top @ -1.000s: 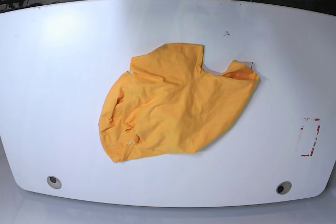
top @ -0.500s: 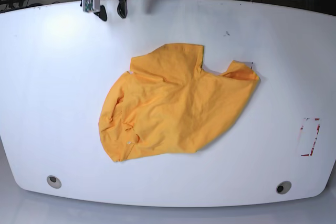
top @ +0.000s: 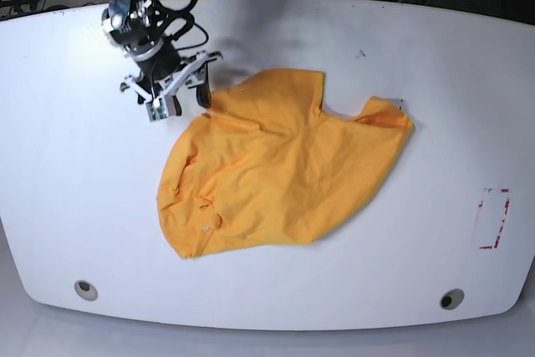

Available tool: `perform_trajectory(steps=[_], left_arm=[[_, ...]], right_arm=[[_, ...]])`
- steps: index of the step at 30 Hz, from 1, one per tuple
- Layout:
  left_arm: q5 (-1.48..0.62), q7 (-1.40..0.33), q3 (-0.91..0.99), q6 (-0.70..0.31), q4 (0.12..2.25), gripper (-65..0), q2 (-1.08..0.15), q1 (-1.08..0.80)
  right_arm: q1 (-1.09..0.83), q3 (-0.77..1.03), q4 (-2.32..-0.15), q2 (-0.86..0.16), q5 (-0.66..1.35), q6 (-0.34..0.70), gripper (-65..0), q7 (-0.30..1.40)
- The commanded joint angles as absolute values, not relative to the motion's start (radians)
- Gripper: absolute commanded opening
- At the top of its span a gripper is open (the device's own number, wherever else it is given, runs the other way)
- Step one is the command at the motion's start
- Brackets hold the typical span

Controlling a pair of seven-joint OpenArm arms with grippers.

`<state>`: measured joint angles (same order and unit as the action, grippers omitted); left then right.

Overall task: Fold the T-shirt properly
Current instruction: 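Lower the right gripper onto the crumpled orange shirt and pinch fabric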

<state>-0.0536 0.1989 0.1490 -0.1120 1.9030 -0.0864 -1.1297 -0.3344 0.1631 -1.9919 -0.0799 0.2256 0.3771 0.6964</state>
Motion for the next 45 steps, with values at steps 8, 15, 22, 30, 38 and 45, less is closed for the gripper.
perform_trajectory(steps=[8,15,22,30,38,45], left_arm=[[-0.058,0.22,0.148,-0.11,1.916,-20.3,-0.085,-1.136],[-0.053,0.219,0.151,-0.11,1.916,-20.3,-0.09,-1.076],[-0.051,0.219,0.151,-0.11,1.914,-20.3,-0.09,-1.033],[-0.05,0.217,0.151,-0.111,1.913,-20.3,-0.091,-1.003],[-0.05,0.186,0.15,-0.113,1.914,-20.3,-0.093,-0.957],[-0.051,0.145,0.15,-0.113,1.916,-20.3,-0.093,-0.924]], right_arm=[[-0.077,0.166,-1.844,-0.085,0.237,0.381,-33.0,0.794],[0.036,0.176,-1.672,-0.084,0.288,0.381,-33.0,0.792],[0.136,0.282,-1.468,-0.084,0.433,0.38,-33.0,0.794],[0.176,0.288,-1.38,-0.074,0.437,0.38,-33.0,0.791],[0.179,0.275,-1.377,-0.007,0.435,0.38,-33.0,0.794],[0.173,0.223,-1.383,0.028,0.43,0.371,-33.0,0.796]])
